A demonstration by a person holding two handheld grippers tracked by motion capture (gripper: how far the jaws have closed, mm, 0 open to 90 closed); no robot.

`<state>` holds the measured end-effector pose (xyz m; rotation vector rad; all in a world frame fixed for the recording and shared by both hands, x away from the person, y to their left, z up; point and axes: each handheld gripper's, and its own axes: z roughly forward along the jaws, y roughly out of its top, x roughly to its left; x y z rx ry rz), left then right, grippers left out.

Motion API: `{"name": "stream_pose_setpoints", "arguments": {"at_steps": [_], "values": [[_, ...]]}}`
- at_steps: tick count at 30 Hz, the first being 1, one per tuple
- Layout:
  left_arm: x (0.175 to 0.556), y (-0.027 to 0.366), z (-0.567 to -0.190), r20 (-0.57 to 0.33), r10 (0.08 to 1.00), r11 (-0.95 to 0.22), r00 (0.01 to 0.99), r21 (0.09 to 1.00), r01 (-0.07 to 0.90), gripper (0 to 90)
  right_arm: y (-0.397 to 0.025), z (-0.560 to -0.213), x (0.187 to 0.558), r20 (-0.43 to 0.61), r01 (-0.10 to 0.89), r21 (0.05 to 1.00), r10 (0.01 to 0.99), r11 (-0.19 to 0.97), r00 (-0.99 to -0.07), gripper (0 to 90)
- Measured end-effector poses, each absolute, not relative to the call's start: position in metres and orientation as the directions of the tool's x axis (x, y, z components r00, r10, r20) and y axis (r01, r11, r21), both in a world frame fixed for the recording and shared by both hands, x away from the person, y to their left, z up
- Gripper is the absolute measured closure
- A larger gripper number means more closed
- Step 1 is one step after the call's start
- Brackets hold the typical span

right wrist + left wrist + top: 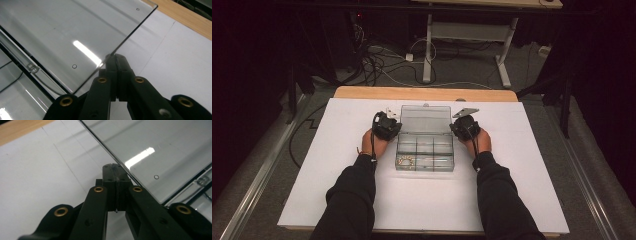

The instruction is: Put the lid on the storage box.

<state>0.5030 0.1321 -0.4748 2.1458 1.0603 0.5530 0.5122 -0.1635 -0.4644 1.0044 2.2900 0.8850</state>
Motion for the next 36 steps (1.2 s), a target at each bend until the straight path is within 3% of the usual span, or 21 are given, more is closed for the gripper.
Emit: {"name": "stream_pose_setpoints", "arguments": {"at_steps": [16, 36], "values": [[0.501, 0.132, -0.461, 0.141, 0.815, -0.439, 0.562, 0.783, 0.441, 86.6, -0.161, -0.444, 0.51, -0.221, 0.399, 0.758, 0.779, 0.516, -0.587, 90.0], [0.497, 0.128, -0.429, 0.239, 0.805, -0.494, 0.543, 0.776, 0.391, 86.5, -0.153, -0.415, 0.501, -0.293, 0.355, 0.768, 0.785, 0.533, -0.545, 90.0]]}}
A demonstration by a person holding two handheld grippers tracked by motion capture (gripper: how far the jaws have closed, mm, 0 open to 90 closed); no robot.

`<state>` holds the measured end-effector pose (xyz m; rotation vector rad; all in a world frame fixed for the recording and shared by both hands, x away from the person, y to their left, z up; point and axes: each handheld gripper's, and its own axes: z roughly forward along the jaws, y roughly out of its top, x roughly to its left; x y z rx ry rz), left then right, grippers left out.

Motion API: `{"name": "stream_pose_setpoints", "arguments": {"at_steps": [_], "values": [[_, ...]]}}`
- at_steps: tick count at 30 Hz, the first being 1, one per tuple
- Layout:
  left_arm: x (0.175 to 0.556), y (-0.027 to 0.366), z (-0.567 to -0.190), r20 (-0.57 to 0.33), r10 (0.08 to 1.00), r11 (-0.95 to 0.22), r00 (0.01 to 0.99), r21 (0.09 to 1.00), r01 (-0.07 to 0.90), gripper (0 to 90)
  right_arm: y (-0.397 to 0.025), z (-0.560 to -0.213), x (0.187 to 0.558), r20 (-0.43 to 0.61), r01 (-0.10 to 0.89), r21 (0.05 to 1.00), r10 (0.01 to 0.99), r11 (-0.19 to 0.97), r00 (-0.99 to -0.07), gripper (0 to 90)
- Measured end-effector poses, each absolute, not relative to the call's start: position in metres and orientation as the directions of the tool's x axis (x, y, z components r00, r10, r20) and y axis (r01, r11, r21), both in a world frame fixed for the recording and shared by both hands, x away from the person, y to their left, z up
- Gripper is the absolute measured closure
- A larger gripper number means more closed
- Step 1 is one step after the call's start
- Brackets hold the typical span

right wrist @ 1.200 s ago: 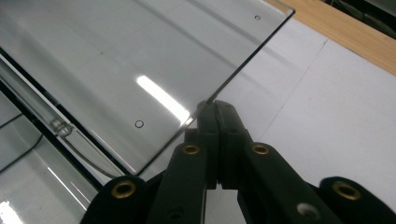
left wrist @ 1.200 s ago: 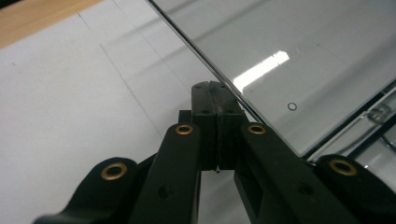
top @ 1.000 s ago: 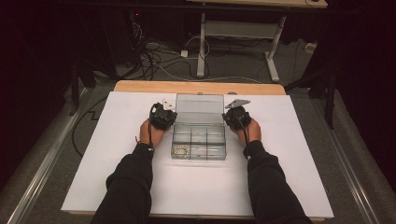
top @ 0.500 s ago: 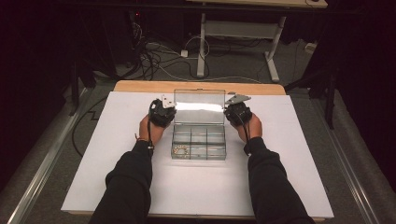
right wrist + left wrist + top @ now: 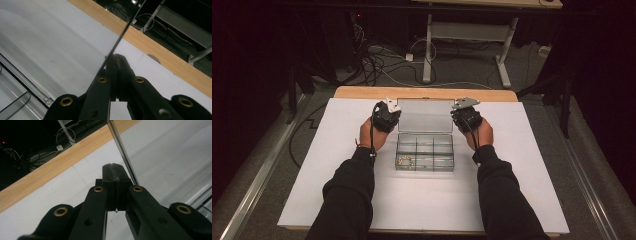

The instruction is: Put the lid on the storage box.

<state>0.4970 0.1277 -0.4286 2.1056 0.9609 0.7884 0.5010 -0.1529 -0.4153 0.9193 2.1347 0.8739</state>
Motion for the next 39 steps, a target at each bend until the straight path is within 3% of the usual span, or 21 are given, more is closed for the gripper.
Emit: {"name": "stream_pose_setpoints", "arguments": {"at_steps": [17, 29, 39], "values": [[0.496, 0.13, -0.409, 0.213, 0.81, -0.463, 0.547, 0.804, 0.372, 86.5, -0.156, -0.393, 0.495, -0.248, 0.329, 0.818, 0.806, 0.471, -0.537, 90.0], [0.488, 0.131, -0.399, 0.25, 0.791, -0.503, 0.558, 0.785, 0.362, 84.3, -0.157, -0.384, 0.488, -0.23, 0.311, 0.841, 0.813, 0.442, -0.534, 90.0], [0.482, 0.133, -0.392, 0.263, 0.784, -0.51, 0.563, 0.789, 0.343, 84.4, -0.155, -0.375, 0.478, -0.265, 0.266, 0.855, 0.816, 0.446, -0.514, 90.0]]}}
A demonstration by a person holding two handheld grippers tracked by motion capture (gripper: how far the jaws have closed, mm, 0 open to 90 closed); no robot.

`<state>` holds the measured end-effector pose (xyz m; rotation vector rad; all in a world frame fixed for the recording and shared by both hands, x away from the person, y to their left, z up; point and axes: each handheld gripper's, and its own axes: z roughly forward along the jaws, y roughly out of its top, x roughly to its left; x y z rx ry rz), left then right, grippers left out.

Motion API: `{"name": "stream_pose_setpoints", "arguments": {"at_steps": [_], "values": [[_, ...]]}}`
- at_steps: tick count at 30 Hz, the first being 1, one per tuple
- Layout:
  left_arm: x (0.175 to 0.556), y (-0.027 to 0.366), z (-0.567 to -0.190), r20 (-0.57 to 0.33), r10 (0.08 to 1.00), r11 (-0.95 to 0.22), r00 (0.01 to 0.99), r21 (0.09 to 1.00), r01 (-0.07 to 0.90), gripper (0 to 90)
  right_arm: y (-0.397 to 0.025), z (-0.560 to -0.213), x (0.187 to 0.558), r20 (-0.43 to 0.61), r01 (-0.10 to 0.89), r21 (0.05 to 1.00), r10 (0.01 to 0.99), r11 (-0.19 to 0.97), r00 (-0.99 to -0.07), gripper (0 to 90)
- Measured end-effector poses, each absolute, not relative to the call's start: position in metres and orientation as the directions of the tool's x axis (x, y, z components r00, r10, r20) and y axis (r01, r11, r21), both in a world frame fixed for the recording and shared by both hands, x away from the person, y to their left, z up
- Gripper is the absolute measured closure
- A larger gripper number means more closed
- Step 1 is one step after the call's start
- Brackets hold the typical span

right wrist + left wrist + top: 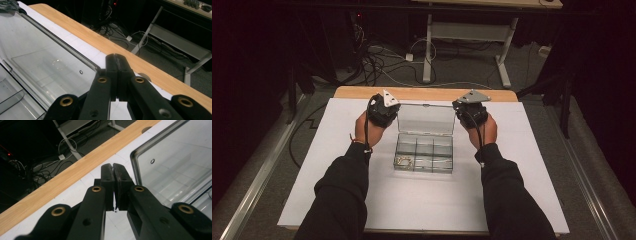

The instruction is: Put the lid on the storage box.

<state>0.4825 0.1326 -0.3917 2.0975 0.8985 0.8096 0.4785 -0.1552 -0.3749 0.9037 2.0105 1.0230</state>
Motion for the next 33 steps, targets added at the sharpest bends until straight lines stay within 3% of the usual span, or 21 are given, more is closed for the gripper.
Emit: {"name": "stream_pose_setpoints", "arguments": {"at_steps": [12, 33], "values": [[0.475, 0.134, -0.394, 0.211, 0.81, -0.457, 0.547, 0.811, 0.364, 84.7, -0.153, -0.377, 0.471, -0.257, 0.26, 0.87, 0.835, 0.419, -0.487, 90.0], [0.463, 0.134, -0.402, 0.224, 0.824, -0.445, 0.52, 0.823, 0.352, 84.6, -0.151, -0.381, 0.464, -0.254, 0.266, 0.871, 0.843, 0.412, -0.474, 88.1]]}}
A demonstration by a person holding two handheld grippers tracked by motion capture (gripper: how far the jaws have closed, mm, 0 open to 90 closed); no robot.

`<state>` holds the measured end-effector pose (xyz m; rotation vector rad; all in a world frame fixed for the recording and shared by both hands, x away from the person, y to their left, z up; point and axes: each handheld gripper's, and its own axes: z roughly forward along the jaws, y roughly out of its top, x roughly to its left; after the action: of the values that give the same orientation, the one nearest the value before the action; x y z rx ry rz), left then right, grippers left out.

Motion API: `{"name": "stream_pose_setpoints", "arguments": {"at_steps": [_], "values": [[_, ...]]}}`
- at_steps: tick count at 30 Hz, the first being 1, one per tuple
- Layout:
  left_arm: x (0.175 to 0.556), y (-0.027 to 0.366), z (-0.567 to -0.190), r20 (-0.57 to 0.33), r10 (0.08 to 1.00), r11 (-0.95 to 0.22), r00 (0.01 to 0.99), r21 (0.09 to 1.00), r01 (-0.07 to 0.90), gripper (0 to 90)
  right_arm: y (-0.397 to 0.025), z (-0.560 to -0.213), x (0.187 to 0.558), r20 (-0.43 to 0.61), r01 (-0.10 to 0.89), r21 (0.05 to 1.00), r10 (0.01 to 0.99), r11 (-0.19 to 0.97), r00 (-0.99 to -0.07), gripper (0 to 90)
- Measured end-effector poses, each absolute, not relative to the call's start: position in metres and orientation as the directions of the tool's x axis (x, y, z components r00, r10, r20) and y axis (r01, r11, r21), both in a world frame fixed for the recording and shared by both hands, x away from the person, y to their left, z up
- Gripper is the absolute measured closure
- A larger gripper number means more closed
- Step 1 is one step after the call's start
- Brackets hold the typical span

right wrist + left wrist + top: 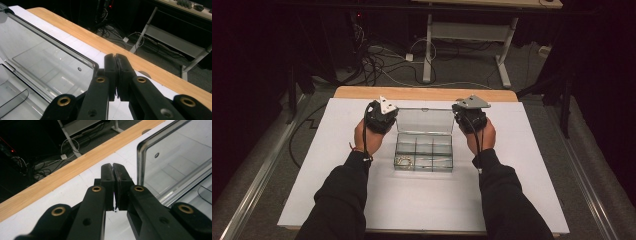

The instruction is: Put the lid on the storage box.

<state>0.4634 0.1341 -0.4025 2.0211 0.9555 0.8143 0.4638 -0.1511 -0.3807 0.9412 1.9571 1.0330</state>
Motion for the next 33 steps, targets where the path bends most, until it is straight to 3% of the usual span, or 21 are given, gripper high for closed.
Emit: {"name": "stream_pose_setpoints", "arguments": {"at_steps": [33], "values": [[0.433, 0.133, -0.419, 0.26, 0.824, -0.455, 0.502, 0.832, 0.316, 85.0, -0.15, -0.403, 0.427, -0.264, 0.264, 0.873, 0.852, 0.411, -0.452, 89.7]]}}
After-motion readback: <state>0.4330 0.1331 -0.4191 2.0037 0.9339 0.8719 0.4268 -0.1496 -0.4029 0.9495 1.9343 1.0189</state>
